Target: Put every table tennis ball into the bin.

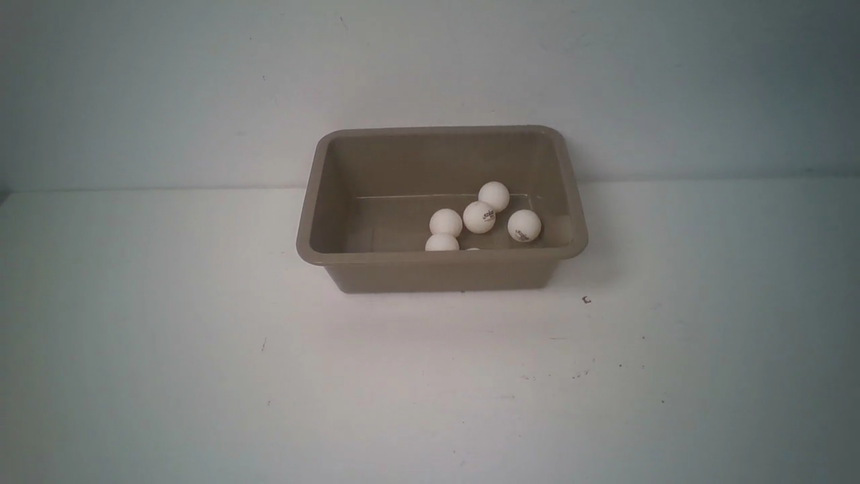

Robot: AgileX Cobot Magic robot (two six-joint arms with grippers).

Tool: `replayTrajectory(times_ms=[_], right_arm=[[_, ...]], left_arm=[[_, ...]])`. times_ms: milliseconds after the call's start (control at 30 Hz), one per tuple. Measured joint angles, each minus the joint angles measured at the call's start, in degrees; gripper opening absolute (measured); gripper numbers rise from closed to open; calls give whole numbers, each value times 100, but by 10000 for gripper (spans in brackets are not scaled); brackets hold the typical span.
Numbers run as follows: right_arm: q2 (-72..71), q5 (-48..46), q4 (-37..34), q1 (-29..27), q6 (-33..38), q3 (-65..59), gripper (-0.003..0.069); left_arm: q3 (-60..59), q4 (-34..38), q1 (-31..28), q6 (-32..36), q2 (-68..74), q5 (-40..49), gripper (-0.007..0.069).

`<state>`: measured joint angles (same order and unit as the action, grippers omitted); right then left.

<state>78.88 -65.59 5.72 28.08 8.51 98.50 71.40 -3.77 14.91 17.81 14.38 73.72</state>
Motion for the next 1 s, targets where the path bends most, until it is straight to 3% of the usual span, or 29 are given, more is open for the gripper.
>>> replayTrajectory(times_ms=[67, 167, 200, 233, 433, 767, 1000], right_arm=[[-472, 403, 14, 0, -55, -696, -15], [-1794, 1729, 164, 0, -481, -2883, -15], [-1860, 1796, 176, 0, -508, -2991, -15], [-2363, 2317, 254, 0, -731, -3891, -15], [-3757, 3158, 478, 0, -1219, -5727, -15], [-4675, 3049, 906, 0, -1466, -6620, -15], [-4698, 2847, 837, 0, -1524, -6779, -15]], left_arm=[[-302, 59, 0, 0, -76, -7, -4], [-942, 336, 0, -6, -426, -539, -4], [-942, 336, 0, -6, -426, -539, -4], [-1235, 460, 0, -25, -669, -982, -4], [-2129, 603, 0, -112, -1145, -1561, -4], [-3405, 1335, 0, -133, -1560, -1992, -4], [-3672, 1405, 0, -133, -1560, -2026, -4]])
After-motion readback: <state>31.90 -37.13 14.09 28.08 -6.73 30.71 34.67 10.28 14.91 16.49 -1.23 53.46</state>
